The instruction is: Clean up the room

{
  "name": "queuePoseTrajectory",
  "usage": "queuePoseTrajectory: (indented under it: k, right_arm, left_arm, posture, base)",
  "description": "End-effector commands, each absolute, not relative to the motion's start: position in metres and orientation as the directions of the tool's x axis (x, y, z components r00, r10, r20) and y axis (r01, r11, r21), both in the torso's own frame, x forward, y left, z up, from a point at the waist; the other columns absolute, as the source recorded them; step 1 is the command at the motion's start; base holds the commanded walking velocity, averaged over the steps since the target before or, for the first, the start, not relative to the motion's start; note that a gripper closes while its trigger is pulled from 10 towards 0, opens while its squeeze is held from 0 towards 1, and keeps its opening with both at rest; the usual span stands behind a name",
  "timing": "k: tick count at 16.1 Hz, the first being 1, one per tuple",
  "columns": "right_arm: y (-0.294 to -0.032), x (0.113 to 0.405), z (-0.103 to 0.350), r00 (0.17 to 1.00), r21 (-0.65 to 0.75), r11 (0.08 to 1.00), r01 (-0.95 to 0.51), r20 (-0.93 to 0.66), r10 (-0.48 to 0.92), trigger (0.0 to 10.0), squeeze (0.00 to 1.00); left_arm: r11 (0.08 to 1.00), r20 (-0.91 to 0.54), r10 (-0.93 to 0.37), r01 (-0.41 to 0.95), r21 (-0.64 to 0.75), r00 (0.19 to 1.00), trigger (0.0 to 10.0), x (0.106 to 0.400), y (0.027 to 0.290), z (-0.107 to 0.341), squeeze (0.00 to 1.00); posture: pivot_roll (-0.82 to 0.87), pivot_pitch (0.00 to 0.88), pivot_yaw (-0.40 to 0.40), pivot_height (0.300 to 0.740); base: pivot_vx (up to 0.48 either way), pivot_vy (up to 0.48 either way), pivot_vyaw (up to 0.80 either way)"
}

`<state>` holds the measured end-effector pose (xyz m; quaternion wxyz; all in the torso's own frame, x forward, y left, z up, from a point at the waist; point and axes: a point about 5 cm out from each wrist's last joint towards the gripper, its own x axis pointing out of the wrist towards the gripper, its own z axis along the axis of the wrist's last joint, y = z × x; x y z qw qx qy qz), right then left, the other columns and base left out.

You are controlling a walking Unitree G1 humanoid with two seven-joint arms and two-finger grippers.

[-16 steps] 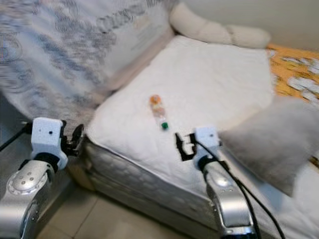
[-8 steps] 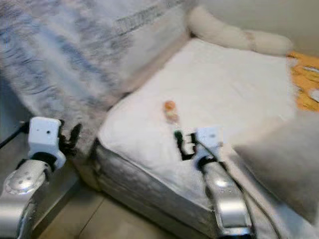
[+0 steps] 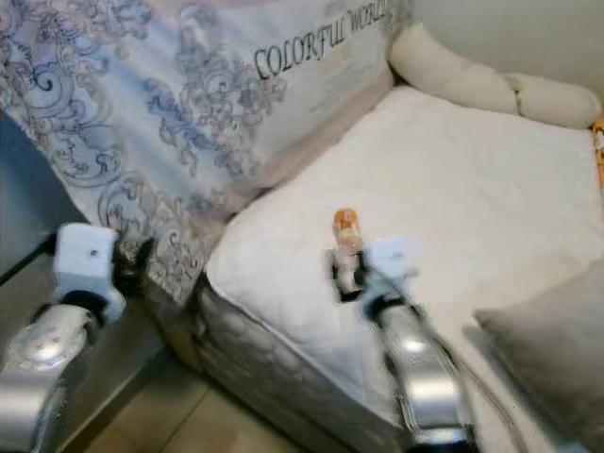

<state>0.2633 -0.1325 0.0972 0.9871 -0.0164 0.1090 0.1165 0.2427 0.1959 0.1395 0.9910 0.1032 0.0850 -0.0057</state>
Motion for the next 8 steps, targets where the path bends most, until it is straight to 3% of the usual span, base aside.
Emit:
queuePoseTrajectory:
  k: [1, 7, 8]
  right_arm:
    - [-0.1443, 0.2644, 0.0994, 0.958, -0.026, 0.98, -0.199, -0.217, 0.189, 10.0, 0.0]
    - [-0.1458, 0.2641, 0.0976, 0.957, -0.027, 0.983, -0.183, -0.233, 0.172, 10.0, 0.0]
    - [-0.147, 0.2649, 0.0959, 0.956, -0.012, 0.986, -0.165, -0.25, 0.157, 10.0, 0.0]
  left_arm:
    - [0.978, -0.159, -0.015, 0.047, 0.202, 0.987, 10.0, 0.2446, 0.1898, 0.1424, 0.0]
    - [0.978, -0.166, -0.027, 0.06, 0.201, 0.986, 10.0, 0.2435, 0.1879, 0.1412, 0.0]
    - [0.977, -0.171, -0.039, 0.074, 0.202, 0.984, 10.0, 0.2439, 0.1864, 0.1407, 0.0]
  posture:
    - [-0.04, 0.0, -0.013, 0.74]
    - [-0.04, 0.0, -0.011, 0.74]
    - [-0.04, 0.0, -0.01, 0.74]
  base:
    - [0.3, 0.0, 0.0]
    - [0.302, 0.0, 0.0]
    - [0.0, 0.0, 0.0]
